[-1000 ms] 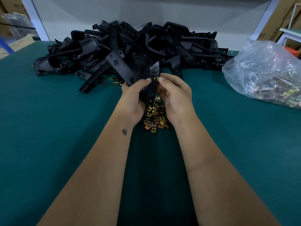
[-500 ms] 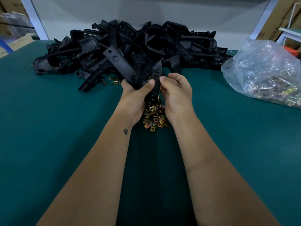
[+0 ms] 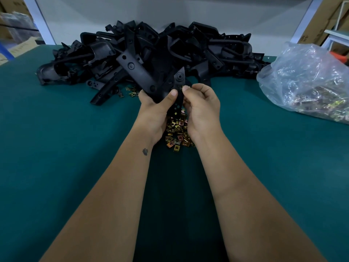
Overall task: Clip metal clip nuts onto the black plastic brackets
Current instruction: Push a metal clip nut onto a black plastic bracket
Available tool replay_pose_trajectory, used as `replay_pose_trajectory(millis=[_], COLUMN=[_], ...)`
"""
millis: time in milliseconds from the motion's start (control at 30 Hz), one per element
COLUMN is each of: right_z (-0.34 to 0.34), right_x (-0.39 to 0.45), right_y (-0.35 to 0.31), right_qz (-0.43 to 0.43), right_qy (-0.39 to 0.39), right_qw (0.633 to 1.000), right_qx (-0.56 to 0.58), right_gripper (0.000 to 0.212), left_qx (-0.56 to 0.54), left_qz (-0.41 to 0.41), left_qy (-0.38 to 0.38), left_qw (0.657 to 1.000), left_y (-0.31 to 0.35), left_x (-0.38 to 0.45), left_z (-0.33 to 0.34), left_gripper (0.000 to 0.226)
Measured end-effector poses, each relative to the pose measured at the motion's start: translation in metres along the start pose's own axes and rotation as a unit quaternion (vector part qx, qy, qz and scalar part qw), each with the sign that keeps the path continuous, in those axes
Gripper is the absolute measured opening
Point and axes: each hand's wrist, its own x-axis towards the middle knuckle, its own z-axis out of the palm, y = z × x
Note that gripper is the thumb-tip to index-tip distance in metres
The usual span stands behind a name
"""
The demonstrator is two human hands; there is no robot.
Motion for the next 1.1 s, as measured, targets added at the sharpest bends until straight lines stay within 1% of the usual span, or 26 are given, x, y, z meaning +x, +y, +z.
replay_pose_trajectory(millis=[100,200,467,600,667,733,833,900,967,1033,1100], right_z=[0.002,0.003,-0.002,-0.001,0.002,0.005,0.007,0.007,0.006,0.005,0.004], right_x=[-0.002,-0.003,-0.001,-0.003,-0.004,-0.005,-0.006,-0.007,-0.006,-0.009,-0.012], right_y=[0.000,-0.001,-0.005,-0.005,-0.004,-0.005,-0.005,-0.005,-0.003,0.000,0.005], right_qz=[0.009,0.016,0.012,0.016,0.018,0.021,0.030,0.008,-0.061,-0.127,-0.157], right_qy=[0.002,-0.001,-0.031,-0.021,-0.012,-0.008,-0.016,-0.022,-0.033,-0.064,-0.071], right_qw=[1.000,1.000,0.999,0.999,1.000,1.000,0.999,1.000,0.989,0.960,0.933], right_qx=[0.009,0.002,-0.043,-0.036,-0.021,0.002,0.020,-0.019,-0.128,-0.240,-0.316], right_gripper=[0.021,0.021,0.023,0.024,0.023,0.019,0.008,0.006,0.008,0.015,0.016], left_qx=[0.015,0.019,0.003,0.011,-0.006,-0.046,-0.100,-0.129,-0.134,-0.114,-0.068], left_qz=[0.016,0.022,-0.001,0.003,0.001,-0.008,-0.019,-0.027,-0.033,-0.046,-0.056], left_qy=[0.017,0.018,-0.014,0.002,0.009,0.012,0.025,0.036,0.051,0.054,0.048], left_qw=[1.000,0.999,1.000,1.000,1.000,0.999,0.994,0.991,0.989,0.991,0.995], left_y=[-0.002,-0.002,0.005,0.004,0.003,0.004,0.006,0.005,0.004,0.004,0.005], left_x=[-0.001,-0.001,-0.002,-0.002,-0.002,-0.002,-0.001,0.001,0.004,0.004,0.002], left_z=[0.001,0.000,-0.003,0.000,0.003,0.004,0.005,0.006,0.006,0.005,0.004], left_gripper=[0.053,0.053,0.051,0.051,0.053,0.055,0.057,0.066,0.074,0.080,0.078])
